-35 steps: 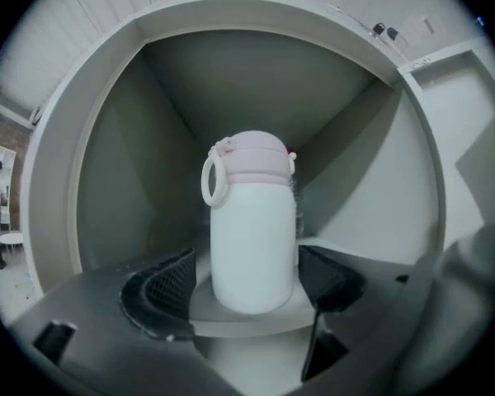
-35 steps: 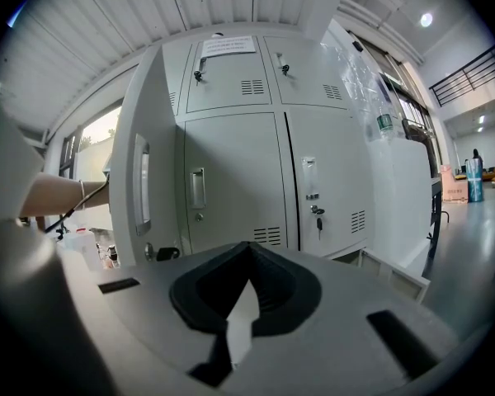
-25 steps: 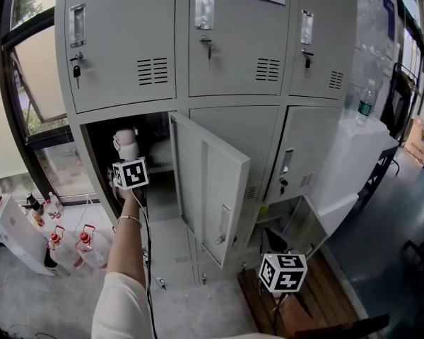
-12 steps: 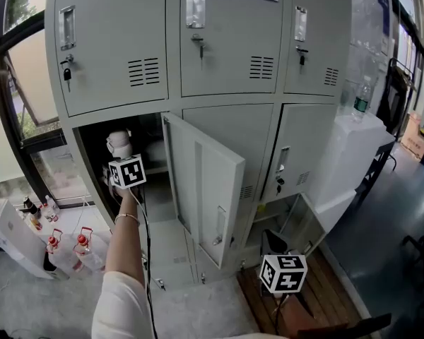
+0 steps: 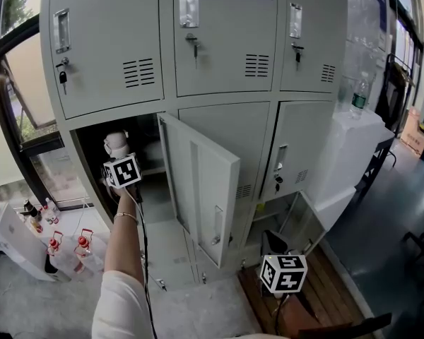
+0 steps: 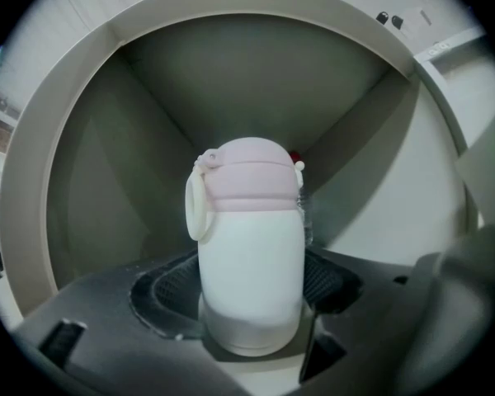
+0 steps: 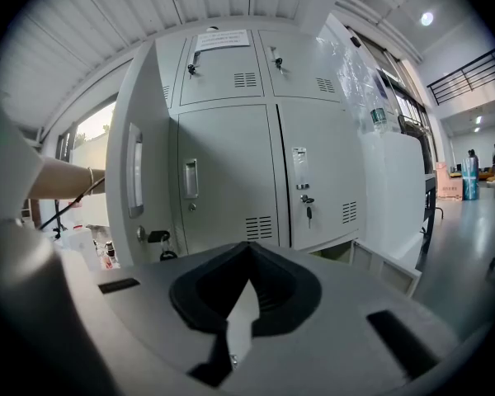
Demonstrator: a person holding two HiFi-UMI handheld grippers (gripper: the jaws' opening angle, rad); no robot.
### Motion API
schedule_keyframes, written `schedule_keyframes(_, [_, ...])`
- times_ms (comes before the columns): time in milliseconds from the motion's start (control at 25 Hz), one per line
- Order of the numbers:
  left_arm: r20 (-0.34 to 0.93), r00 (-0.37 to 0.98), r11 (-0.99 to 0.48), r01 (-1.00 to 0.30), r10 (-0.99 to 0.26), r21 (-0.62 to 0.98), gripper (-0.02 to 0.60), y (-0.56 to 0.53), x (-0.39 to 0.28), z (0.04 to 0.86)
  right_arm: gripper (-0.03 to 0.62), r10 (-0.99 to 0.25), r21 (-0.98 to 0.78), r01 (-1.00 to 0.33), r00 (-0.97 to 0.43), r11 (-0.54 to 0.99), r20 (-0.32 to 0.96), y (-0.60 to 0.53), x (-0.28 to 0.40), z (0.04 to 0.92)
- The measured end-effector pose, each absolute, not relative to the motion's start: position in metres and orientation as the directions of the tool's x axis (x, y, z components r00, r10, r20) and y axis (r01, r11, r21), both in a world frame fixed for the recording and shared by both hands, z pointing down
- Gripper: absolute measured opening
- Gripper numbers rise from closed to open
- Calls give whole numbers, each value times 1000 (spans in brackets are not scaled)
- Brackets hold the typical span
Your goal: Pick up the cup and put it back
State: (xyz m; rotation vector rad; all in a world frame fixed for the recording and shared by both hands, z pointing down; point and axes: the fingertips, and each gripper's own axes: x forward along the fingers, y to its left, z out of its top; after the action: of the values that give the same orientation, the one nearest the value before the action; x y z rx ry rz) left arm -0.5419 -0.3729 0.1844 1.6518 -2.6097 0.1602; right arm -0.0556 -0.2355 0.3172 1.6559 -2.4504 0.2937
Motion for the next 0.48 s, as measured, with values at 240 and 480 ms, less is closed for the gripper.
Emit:
schedule_keyframes(240, [96,-417,415,-909,-904,-45,345,-368,-538,183,-8,-898,-76,-931,-363,356,249,-235,-48,318])
schedule_keyframes(480, [77,-357,360,-932,-931,31,344,-356,-522,184,-8,-891,-84,-923,-385,377,238,-233,-54,314])
